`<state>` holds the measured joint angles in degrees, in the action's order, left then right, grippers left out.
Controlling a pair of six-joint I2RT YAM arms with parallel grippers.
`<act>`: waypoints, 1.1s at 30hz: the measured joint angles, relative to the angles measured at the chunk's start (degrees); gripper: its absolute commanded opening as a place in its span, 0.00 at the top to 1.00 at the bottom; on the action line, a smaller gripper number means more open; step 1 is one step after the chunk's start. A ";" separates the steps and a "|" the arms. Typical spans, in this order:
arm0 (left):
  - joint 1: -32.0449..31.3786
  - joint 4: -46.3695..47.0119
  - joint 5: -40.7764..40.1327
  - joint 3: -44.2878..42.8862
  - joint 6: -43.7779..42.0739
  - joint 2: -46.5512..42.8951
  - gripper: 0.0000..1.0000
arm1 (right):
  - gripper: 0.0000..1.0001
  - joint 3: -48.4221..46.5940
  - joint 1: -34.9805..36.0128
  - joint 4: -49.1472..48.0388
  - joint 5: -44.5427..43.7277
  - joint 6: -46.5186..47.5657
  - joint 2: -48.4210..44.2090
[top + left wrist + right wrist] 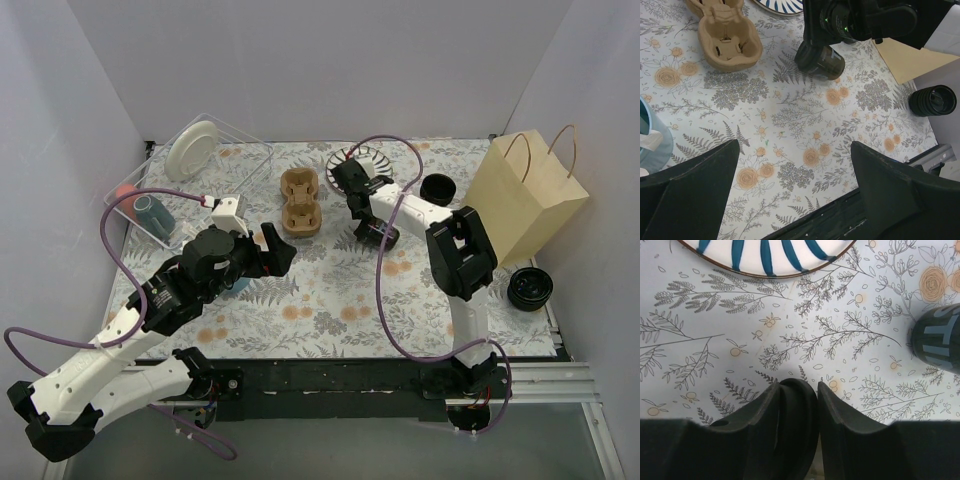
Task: Pack the takeout coffee
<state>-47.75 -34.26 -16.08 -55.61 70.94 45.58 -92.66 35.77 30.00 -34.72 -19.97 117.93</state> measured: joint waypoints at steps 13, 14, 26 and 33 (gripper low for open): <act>0.00 0.09 0.00 0.09 -0.02 0.02 0.07 | 0.82 6.10 0.00 -2.80 3.13 1.33 -4.96; 0.00 0.13 0.00 0.09 -0.02 0.07 0.07 | 0.83 6.10 0.00 -3.02 3.26 1.53 -5.03; 0.00 0.52 0.02 0.72 -0.09 0.17 0.07 | 0.83 9.94 -0.04 -8.55 6.67 2.51 -10.88; 0.00 0.39 0.00 0.55 -0.28 1.11 0.07 | 0.84 28.37 -2.71 -32.00 17.49 -2.25 -26.93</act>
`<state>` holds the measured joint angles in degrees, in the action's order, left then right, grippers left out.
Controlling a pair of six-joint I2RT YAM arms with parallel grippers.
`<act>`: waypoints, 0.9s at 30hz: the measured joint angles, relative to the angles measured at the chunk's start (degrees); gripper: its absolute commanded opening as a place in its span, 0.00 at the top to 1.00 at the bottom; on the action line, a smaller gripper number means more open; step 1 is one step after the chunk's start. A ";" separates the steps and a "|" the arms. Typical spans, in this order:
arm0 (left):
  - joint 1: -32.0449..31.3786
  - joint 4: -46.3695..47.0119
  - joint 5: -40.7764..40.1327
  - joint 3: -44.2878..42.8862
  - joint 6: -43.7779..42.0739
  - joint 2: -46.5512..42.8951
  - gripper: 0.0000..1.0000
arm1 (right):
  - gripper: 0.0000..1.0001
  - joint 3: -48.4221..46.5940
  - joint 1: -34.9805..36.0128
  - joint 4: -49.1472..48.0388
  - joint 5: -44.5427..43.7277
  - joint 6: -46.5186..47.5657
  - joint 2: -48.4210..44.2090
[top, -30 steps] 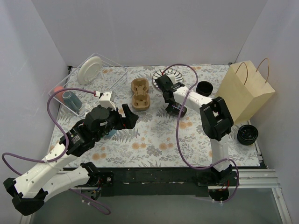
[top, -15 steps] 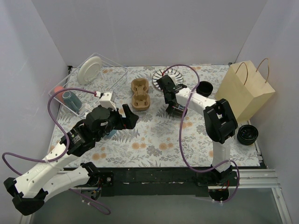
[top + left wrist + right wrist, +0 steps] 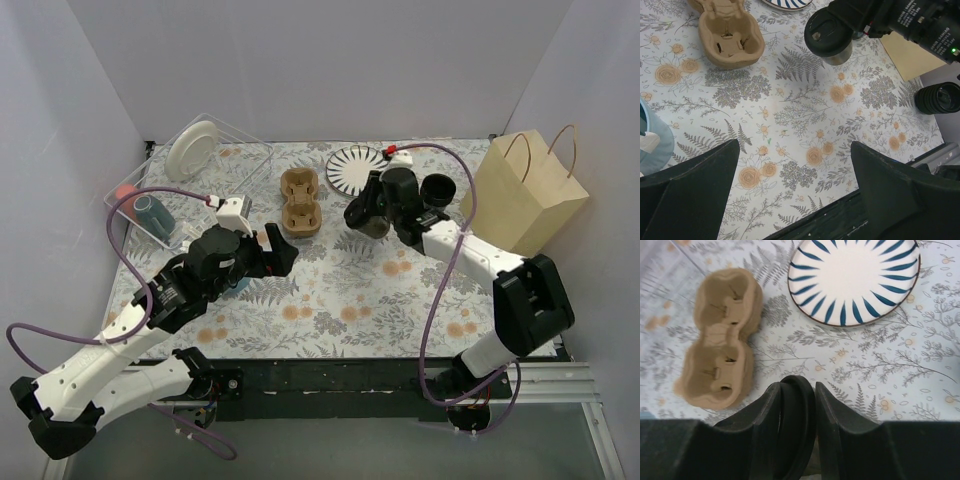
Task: Pack the takeout coffee
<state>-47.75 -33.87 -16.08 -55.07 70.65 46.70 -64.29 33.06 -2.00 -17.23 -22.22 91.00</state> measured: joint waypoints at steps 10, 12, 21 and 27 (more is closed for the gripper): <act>0.00 -0.24 0.02 -0.55 0.04 1.57 0.07 | 0.83 21.99 -8.59 -36.00 17.94 -14.38 -6.10; 0.00 -0.42 0.02 -1.11 0.04 2.12 0.07 | 0.83 24.22 -9.79 -42.32 20.92 -17.38 -5.53; 0.00 -0.52 0.04 -2.14 0.04 2.78 0.07 | 0.82 29.70 -13.09 -63.91 29.16 -28.00 1.92; 0.00 -0.90 0.02 -2.14 0.04 2.78 0.07 | 0.80 31.17 -13.94 -68.91 30.86 -31.52 6.47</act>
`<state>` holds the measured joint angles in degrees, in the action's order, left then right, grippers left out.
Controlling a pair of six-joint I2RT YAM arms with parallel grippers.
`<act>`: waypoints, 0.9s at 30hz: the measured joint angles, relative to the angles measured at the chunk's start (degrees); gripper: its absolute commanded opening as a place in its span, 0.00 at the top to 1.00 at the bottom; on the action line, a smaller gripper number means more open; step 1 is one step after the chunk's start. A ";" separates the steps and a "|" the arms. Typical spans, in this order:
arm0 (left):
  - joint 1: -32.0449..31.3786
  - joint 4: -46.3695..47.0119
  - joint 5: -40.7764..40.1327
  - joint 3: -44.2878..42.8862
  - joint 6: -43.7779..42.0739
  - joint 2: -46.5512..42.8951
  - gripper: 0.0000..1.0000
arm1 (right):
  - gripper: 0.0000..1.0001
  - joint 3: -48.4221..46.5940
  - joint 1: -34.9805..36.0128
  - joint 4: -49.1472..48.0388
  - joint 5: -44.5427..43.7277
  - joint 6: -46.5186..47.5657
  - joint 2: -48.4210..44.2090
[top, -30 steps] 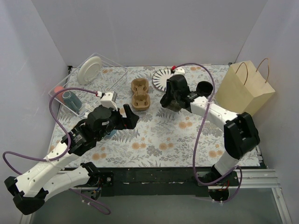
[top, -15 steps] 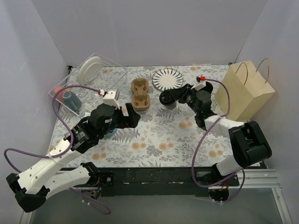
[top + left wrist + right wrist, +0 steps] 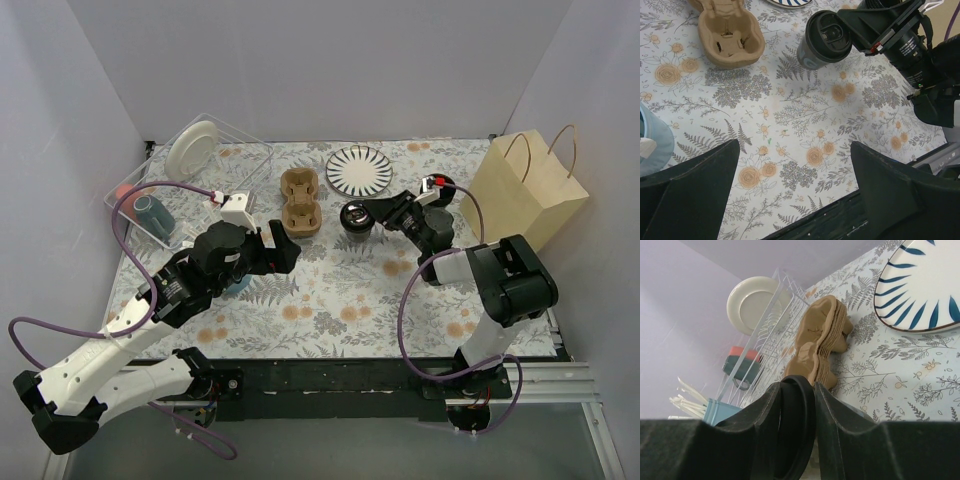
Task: Pack the takeout coffee
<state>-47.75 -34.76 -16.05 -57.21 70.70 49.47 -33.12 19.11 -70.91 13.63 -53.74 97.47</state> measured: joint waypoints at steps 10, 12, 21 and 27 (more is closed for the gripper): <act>0.00 -0.59 -0.07 0.00 -0.20 0.00 0.07 | 0.73 1.20 -0.26 -2.10 1.01 -2.51 6.51; 0.00 -0.87 -0.09 0.00 -0.24 -0.02 0.07 | 0.68 1.53 -0.37 -2.73 1.11 -3.15 7.54; 0.00 -1.40 -0.48 -0.26 -0.42 -0.02 0.07 | 0.40 2.19 -0.92 -4.20 1.46 -3.69 8.00; 0.00 -1.75 -0.52 -0.74 -0.42 -0.13 0.07 | 0.30 1.55 -1.42 0.15 2.25 0.52 4.04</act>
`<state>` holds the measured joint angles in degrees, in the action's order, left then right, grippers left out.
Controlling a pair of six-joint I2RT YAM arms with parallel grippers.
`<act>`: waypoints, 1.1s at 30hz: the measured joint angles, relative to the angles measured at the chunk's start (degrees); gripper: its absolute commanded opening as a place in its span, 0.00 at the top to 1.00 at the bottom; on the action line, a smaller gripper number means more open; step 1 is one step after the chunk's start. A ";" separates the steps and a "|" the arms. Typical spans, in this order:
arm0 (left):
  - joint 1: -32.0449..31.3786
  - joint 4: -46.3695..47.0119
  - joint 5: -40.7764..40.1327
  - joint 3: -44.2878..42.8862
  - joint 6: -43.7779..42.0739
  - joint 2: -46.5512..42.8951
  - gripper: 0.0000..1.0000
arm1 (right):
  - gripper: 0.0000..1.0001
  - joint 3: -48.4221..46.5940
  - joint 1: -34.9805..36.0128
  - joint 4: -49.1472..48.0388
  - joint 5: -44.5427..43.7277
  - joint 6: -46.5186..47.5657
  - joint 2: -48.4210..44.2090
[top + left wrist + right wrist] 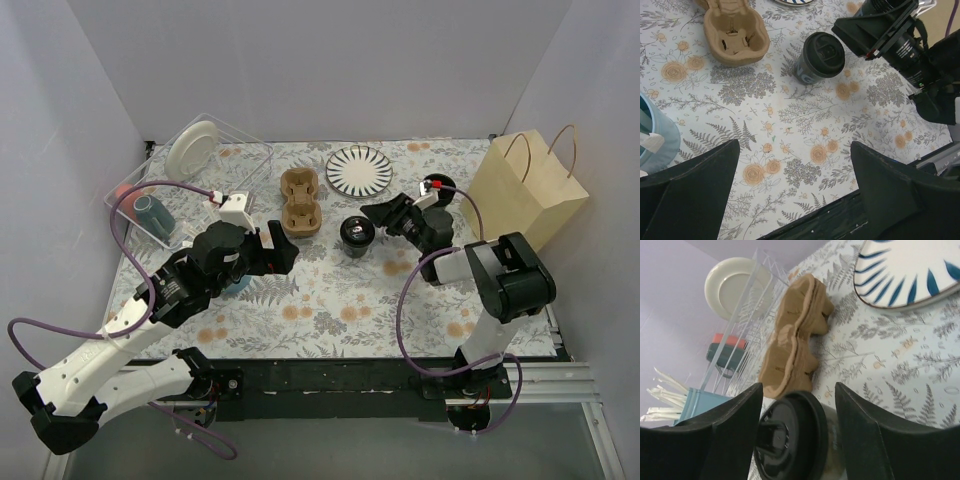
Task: Pack the takeout coffee
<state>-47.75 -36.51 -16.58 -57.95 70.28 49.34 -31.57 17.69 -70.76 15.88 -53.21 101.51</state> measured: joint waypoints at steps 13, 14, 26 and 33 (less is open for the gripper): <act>0.00 -0.81 0.20 -0.79 -0.90 -0.87 0.05 | 0.35 -20.65 2.82 41.35 -2.25 26.10 -13.35; 0.00 -1.07 0.22 -1.22 -1.07 -0.85 0.05 | 0.35 -22.45 4.13 45.13 -3.10 28.33 -13.44; 0.00 -1.92 0.15 -3.78 -2.12 -2.14 0.05 | 0.47 -30.86 17.79 70.95 -15.96 42.64 -11.34; 0.00 -2.14 0.02 -3.78 -2.01 -2.71 0.05 | 0.60 -32.41 20.68 74.77 -21.68 44.70 -9.33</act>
<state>-47.75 -38.65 -16.56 -61.73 68.27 46.63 -63.99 38.37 4.01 -5.80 -8.51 92.18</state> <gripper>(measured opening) 0.949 0.475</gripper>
